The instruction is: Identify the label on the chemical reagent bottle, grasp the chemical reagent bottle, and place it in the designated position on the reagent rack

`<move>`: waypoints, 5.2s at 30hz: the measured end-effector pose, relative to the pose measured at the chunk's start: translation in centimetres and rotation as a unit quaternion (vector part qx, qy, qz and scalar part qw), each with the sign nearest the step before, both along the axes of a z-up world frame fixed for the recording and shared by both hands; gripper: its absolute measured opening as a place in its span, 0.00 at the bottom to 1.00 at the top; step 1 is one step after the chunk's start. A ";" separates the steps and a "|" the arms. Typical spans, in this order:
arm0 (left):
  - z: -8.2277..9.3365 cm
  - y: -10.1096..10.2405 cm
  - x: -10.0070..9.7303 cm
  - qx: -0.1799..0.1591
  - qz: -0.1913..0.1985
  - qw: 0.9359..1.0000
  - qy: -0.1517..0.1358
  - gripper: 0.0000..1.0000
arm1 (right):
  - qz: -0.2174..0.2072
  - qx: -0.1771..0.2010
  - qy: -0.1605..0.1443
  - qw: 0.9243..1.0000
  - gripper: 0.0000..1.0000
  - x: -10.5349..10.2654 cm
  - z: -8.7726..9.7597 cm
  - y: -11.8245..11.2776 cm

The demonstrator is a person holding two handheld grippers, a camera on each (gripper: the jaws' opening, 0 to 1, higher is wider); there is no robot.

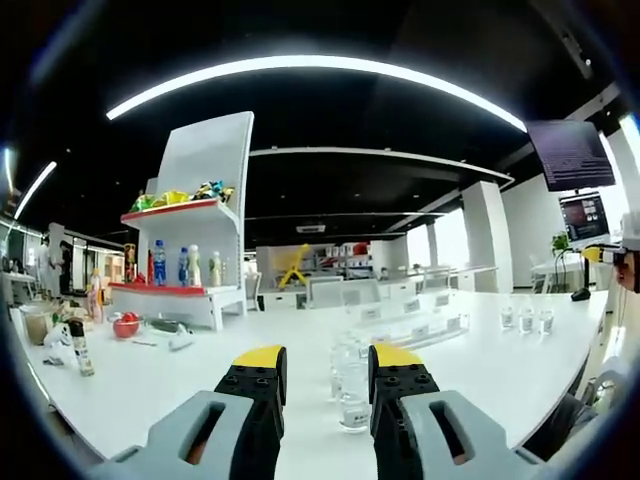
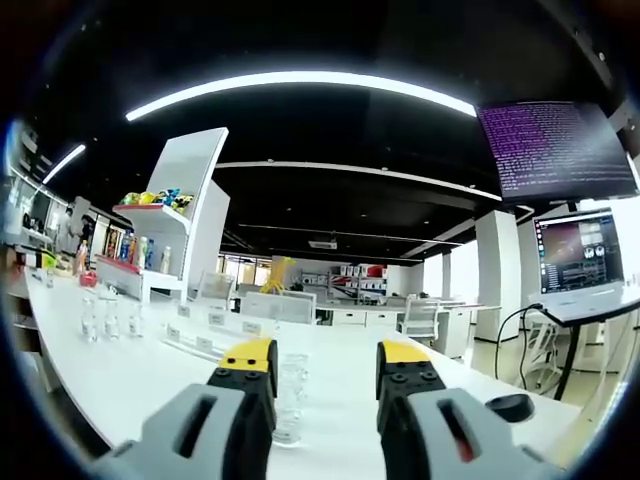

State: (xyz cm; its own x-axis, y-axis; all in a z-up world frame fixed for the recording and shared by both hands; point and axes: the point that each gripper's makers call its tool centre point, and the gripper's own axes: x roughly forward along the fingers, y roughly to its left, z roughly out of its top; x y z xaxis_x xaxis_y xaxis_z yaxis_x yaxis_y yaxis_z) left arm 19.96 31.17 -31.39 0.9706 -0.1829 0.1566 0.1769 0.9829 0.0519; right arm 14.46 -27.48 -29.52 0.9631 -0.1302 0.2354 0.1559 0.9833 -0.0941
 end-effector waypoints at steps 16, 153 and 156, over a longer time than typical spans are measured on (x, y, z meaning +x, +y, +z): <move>-0.7 -0.8 0.2 0.004 -0.021 1.000 0.010 0.33 | 0.004 -0.002 0.000 1.000 0.40 -0.2 0.2 0.5; -6.6 -8.4 -1.4 0.094 -0.244 0.959 0.110 0.33 | 0.037 0.028 0.136 0.990 0.37 5.8 -8.2 4.0; -6.6 -8.4 -1.3 0.094 -0.245 0.959 0.109 0.33 | 0.059 0.014 0.155 0.986 0.37 6.2 -8.7 4.7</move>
State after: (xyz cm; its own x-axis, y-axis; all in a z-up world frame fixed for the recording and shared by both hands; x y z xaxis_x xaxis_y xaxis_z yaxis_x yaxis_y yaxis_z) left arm 18.62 22.73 -37.94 0.7672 -0.6301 -0.1201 0.6414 0.7561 0.1304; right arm 20.62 -22.78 -38.17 0.9971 -0.0143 -0.0752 0.0073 0.9958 -0.0916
